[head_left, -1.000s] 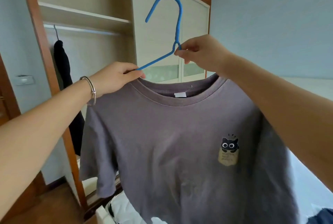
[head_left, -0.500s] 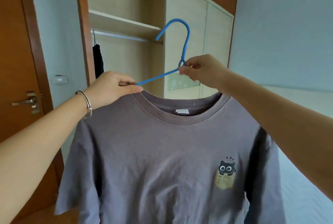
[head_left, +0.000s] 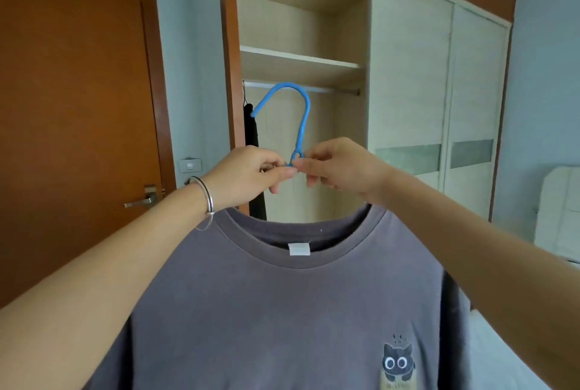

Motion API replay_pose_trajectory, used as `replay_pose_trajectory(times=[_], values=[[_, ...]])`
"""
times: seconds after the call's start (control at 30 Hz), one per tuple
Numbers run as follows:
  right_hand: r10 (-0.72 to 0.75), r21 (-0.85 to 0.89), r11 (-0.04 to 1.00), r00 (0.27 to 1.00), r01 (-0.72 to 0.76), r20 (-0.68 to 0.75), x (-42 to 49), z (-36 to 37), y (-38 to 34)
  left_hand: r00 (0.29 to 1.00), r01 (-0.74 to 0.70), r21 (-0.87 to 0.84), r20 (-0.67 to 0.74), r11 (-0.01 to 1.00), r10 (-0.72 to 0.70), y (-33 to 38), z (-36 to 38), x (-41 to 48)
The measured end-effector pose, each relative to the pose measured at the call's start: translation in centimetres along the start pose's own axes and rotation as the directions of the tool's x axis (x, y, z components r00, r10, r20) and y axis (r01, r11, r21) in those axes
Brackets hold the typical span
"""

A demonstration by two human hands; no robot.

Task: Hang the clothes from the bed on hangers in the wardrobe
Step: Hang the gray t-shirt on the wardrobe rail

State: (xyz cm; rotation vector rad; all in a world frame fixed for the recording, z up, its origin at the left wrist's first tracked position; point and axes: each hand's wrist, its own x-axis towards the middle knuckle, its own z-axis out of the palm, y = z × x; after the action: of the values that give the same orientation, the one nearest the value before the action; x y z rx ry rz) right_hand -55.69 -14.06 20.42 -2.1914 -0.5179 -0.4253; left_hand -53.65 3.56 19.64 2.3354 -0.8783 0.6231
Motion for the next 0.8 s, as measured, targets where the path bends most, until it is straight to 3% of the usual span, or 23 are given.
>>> replay_pose_trajectory(times=[0.1, 0.23, 0.37, 0.5, 0.57, 0.73, 0.8], values=[[-0.005, -0.001, 1.0, 0.99, 0.005, 0.143, 3.9, 0.3, 0.9, 1.0, -0.001, 0.036, -0.008, 0.999, 0.001, -2.9, -1.0, 1.8], [-0.028, -0.195, 0.98, 1.0, 0.028, 0.005, 8.0, -0.7, 4.7, 0.991, 0.042, 0.061, -0.127, 0.997, -0.034, -8.2, -3.6, 3.7], [0.144, -0.219, 0.967, 0.988, -0.129, 0.051, 10.4, -0.3, 10.0, 0.981, 0.094, 0.107, -0.182, 0.99, -0.073, -14.3, -6.1, 5.4], [0.29, -0.381, 0.89, 0.955, -0.249, 0.053, 11.8, 2.4, 13.3, 0.964, 0.079, 0.12, -0.263, 0.99, -0.045, -19.7, -8.1, 6.7], [0.351, -0.339, 0.887, 0.935, -0.312, 0.057, 12.6, 4.4, 14.4, 0.962, 0.046, 0.113, -0.274, 0.993, -0.014, -22.3, -9.3, 7.4], [0.452, 0.081, 0.888, 0.892, -0.452, 0.022, 14.5, 8.3, 14.1, 0.972, -0.007, 0.069, -0.235, 0.998, 0.023, -28.1, -11.8, 9.2], [0.473, 0.155, 0.869, 0.881, -0.47, 0.022, 15.1, 9.9, 13.8, 0.974, -0.019, 0.031, -0.224, 0.999, 0.026, -30.2, -12.1, 10.1]])
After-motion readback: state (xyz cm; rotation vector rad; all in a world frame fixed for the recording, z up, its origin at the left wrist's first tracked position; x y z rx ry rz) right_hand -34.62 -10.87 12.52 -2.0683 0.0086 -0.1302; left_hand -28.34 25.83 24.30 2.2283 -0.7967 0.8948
